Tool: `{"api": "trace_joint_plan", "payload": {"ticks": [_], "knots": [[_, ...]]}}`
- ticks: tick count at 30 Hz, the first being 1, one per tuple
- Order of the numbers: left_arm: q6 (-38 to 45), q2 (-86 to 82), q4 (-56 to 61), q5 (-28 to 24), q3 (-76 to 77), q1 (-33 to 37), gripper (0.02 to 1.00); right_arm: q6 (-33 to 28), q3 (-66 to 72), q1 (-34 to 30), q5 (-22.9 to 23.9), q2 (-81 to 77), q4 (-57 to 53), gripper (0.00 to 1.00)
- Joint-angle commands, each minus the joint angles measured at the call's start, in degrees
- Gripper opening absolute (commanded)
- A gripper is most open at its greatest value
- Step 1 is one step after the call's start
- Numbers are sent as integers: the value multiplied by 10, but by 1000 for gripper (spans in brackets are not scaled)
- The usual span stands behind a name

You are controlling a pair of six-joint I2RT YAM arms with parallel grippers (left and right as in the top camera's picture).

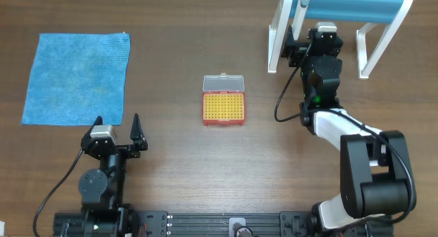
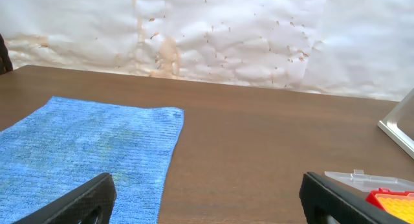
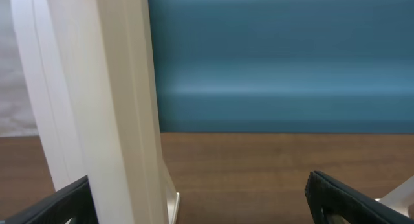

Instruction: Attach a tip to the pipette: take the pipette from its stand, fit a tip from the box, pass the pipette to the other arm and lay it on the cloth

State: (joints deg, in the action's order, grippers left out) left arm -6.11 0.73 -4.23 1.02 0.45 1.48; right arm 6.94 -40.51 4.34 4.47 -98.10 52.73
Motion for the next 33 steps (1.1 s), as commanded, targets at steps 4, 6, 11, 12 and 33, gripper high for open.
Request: {"api": "trace_joint_plan", "payload": {"ticks": [4, 6, 11, 12, 33], "knots": [[-5, -4, -3, -2, -1, 1, 917, -6, -23, 5, 16, -10, 3, 989], [-5, -4, -3, -2, -1, 1, 919, -6, -28, 5, 16, -14, 3, 989], [-5, -4, -3, -2, -1, 1, 917, -6, -33, 5, 28, -21, 3, 989], [-5, -4, -3, -2, -1, 1, 917, -6, -33, 5, 33, -23, 3, 989], [-5, -4, -3, -2, -1, 1, 917, -2, -52, 7, 30, -45, 6, 514]]}}
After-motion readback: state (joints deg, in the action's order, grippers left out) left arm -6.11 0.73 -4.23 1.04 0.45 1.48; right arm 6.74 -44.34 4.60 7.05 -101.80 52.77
